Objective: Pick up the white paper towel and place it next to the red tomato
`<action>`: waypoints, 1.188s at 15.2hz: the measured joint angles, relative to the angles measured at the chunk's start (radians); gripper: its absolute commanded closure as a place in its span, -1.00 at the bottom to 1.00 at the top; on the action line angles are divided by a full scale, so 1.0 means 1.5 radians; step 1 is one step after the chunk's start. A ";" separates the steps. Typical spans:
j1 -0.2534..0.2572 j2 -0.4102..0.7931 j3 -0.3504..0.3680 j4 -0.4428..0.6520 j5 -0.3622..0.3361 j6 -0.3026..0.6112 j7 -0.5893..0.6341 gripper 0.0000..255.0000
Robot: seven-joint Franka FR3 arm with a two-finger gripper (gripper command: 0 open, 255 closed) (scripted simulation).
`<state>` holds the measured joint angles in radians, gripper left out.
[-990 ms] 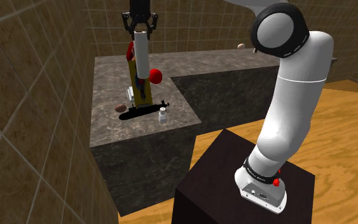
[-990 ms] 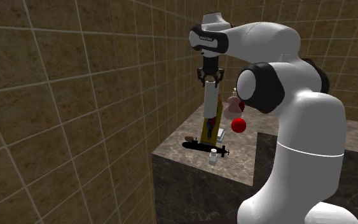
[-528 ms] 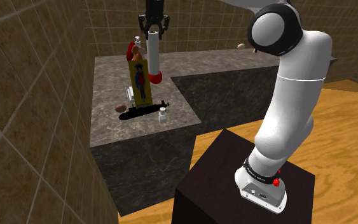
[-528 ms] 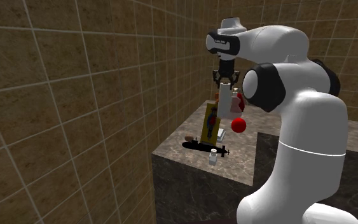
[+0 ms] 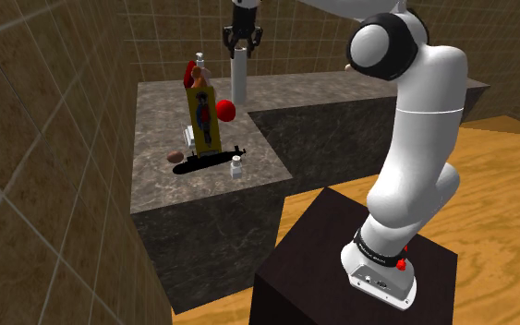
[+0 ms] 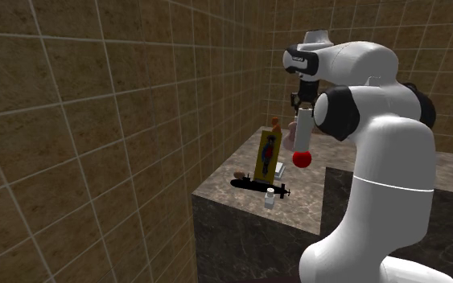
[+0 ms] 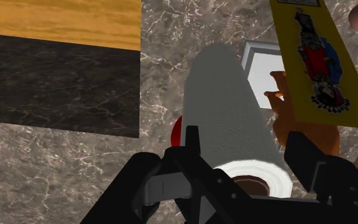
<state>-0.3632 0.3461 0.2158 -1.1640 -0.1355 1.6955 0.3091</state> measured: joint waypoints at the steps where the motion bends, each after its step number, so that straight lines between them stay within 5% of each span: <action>1: -0.009 0.002 -0.003 0.003 0.003 0.000 -0.012 1.00; 6: -0.046 0.079 -0.021 0.092 0.008 -0.009 -0.074 1.00; 11: -0.071 0.207 -0.036 0.279 0.007 -0.064 -0.132 1.00; 18: -0.093 0.186 -0.035 0.183 0.013 0.010 -0.143 1.00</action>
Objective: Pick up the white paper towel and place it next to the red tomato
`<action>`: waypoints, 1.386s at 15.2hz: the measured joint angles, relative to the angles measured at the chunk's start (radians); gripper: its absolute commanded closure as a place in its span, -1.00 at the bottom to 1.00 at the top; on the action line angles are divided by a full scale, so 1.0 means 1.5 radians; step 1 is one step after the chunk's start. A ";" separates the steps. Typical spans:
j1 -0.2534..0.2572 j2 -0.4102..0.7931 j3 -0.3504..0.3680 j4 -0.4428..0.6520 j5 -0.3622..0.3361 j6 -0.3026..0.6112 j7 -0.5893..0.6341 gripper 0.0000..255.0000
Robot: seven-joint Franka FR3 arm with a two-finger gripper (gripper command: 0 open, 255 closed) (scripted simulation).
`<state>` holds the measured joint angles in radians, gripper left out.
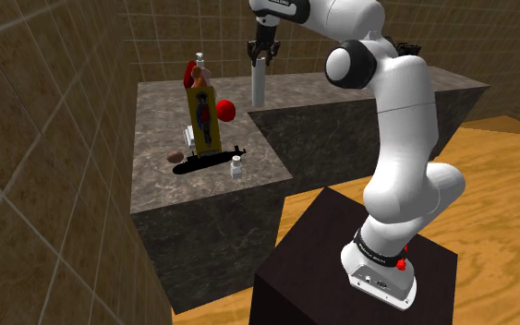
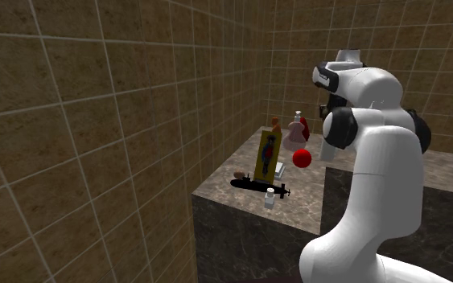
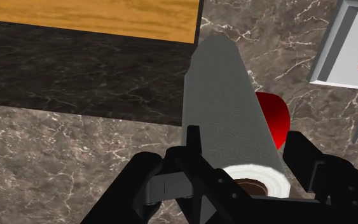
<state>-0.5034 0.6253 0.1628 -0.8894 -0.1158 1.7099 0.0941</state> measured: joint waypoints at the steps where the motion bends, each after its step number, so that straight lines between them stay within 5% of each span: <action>1: -0.001 -0.004 0.000 -0.014 0.000 0.010 0.000 1.00; 9: -0.012 -0.042 0.002 -0.153 0.003 0.111 0.006 1.00; 21: -0.017 -0.043 0.000 -0.259 0.001 0.215 0.012 1.00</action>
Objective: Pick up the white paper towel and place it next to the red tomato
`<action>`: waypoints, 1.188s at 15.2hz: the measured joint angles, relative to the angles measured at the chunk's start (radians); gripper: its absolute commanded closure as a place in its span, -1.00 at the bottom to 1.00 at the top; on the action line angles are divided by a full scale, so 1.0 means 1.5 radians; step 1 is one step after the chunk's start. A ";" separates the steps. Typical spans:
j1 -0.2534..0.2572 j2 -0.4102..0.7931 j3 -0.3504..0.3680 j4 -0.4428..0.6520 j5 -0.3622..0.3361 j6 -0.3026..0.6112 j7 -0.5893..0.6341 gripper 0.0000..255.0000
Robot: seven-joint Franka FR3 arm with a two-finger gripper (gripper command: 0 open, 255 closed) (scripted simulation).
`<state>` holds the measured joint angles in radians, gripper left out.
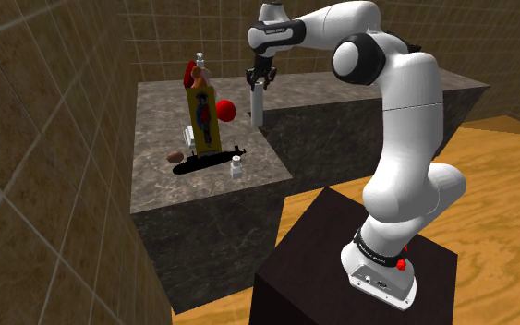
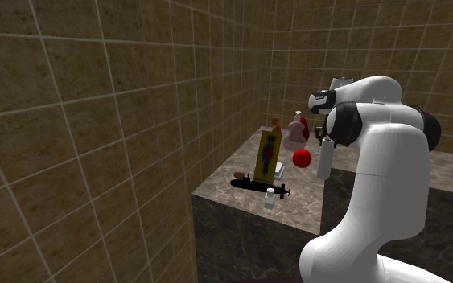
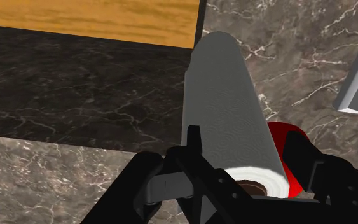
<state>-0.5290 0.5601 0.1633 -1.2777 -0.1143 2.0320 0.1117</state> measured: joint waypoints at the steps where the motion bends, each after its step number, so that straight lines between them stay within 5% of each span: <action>1: -0.001 0.003 0.000 -0.005 0.000 0.008 -0.001 1.00; 11: -0.003 0.003 -0.001 -0.039 -0.001 0.042 0.001 1.00; 12: -0.003 0.003 -0.001 -0.039 -0.001 0.042 0.001 -1.00; 18: -0.003 0.003 -0.001 -0.039 -0.001 0.042 0.001 -1.00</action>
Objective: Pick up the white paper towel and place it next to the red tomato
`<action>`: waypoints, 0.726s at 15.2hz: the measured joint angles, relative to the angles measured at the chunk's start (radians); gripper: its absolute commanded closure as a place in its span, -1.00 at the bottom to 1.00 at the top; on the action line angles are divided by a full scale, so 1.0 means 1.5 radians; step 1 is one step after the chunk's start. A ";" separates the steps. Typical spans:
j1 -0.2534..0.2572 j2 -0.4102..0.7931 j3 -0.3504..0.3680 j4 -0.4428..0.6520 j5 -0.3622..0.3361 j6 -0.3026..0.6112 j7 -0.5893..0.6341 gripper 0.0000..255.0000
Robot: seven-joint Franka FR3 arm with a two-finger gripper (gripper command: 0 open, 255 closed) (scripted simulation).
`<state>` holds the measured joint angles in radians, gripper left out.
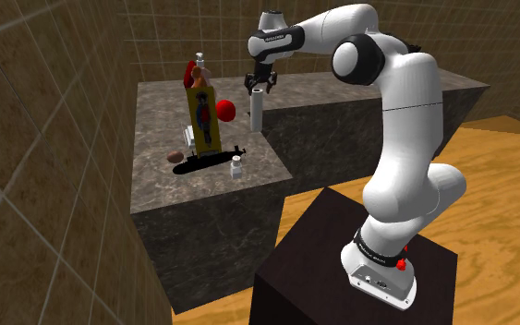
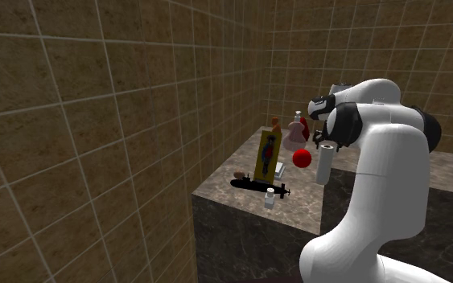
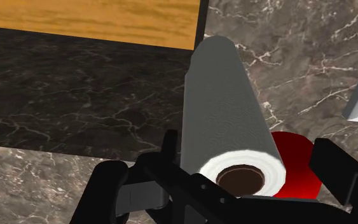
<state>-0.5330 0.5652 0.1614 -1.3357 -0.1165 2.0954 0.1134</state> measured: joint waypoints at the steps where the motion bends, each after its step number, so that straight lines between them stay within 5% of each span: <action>1: 0.000 -0.006 0.001 0.001 0.001 -0.007 0.000 -1.00; 11: -0.001 -0.036 0.004 0.025 0.006 -0.061 -0.004 -1.00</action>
